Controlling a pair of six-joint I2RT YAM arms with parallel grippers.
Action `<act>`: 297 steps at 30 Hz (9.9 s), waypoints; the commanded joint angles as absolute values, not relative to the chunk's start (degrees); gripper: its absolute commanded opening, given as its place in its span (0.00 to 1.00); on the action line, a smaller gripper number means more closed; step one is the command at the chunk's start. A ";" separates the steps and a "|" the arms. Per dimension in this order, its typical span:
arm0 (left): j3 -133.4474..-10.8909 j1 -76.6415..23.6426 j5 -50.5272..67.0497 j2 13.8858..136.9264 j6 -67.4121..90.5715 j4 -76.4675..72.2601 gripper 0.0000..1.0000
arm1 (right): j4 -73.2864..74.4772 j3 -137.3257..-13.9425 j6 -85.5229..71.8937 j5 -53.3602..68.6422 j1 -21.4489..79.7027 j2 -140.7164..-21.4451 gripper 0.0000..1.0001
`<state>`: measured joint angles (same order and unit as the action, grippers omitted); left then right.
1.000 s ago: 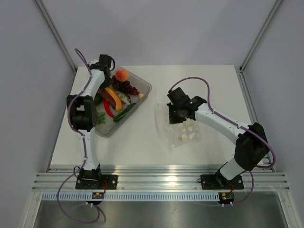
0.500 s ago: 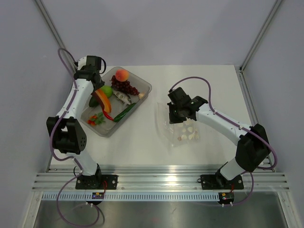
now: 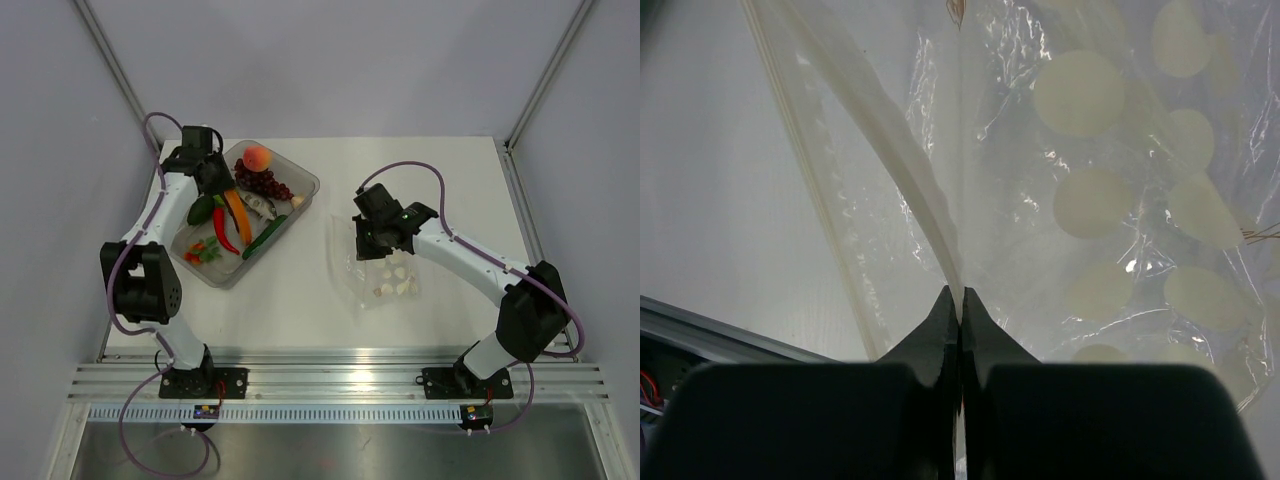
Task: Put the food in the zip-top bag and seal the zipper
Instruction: Adjust the fake food in the bin, then pick up the fake food from the bin, then place the fake food in the zipper food storage bag.
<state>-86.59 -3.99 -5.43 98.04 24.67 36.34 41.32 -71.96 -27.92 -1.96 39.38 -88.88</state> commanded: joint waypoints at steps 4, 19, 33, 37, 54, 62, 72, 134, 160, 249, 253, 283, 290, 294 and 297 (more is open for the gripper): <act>-88.60 -0.09 13.08 102.83 23.11 29.81 0.00 | 39.20 -71.46 -28.39 -1.41 39.38 -87.80 0.00; -89.30 5.71 18.55 111.97 21.18 27.68 0.00 | 38.32 -70.40 -27.95 -0.97 39.38 -88.33 0.00; -86.13 7.38 13.54 109.60 18.37 33.13 0.38 | 37.88 -70.66 -28.12 -0.35 39.38 -88.24 0.00; -86.05 7.56 13.18 109.95 18.28 33.66 0.67 | 37.88 -70.58 -27.95 -0.35 39.38 -88.15 0.00; -88.86 7.56 16.78 111.18 18.28 32.17 0.75 | 37.35 -69.34 -28.21 -0.26 39.38 -87.98 0.00; -96.57 6.94 18.19 114.87 16.96 34.80 0.78 | 37.35 -69.61 -28.04 -0.26 39.38 -88.42 0.00; -98.61 6.94 22.31 120.93 17.84 36.47 0.78 | 37.62 -69.08 -28.48 -0.26 39.38 -87.89 0.00; -63.73 -15.64 -4.84 62.40 51.32 1.32 0.00 | 20.13 -77.69 -65.39 10.55 39.38 -95.45 0.00; -53.09 -27.42 -16.00 64.60 48.70 -1.93 0.00 | 20.22 -84.98 -62.32 14.05 39.38 -98.43 0.00; -44.46 -6.94 29.90 74.71 46.85 3.24 0.00 | -15.21 -85.78 -57.75 33.39 38.23 -102.92 0.00; -47.81 -6.59 26.20 71.81 43.08 7.64 0.00 | -11.00 -86.22 -53.46 34.54 38.23 -102.22 0.00; -60.11 -7.38 40.70 63.20 38.24 3.59 0.00 | 13.45 -94.48 -34.19 22.68 34.19 -92.40 0.00; -56.70 -8.70 41.83 65.99 38.49 1.95 0.00 | 13.44 -86.58 -31.82 17.58 34.19 -87.10 0.00; -49.32 -11.86 40.00 68.81 38.32 -1.93 0.00 | 12.83 -81.13 -32.25 15.47 34.28 -89.82 0.00; -46.41 -13.80 38.23 71.27 37.53 -2.64 0.00 | 14.85 -78.84 -32.17 12.93 34.28 -91.32 0.00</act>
<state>-48.75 -12.29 38.85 69.23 38.04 0.38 13.45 -80.93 -33.39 16.93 34.09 -89.32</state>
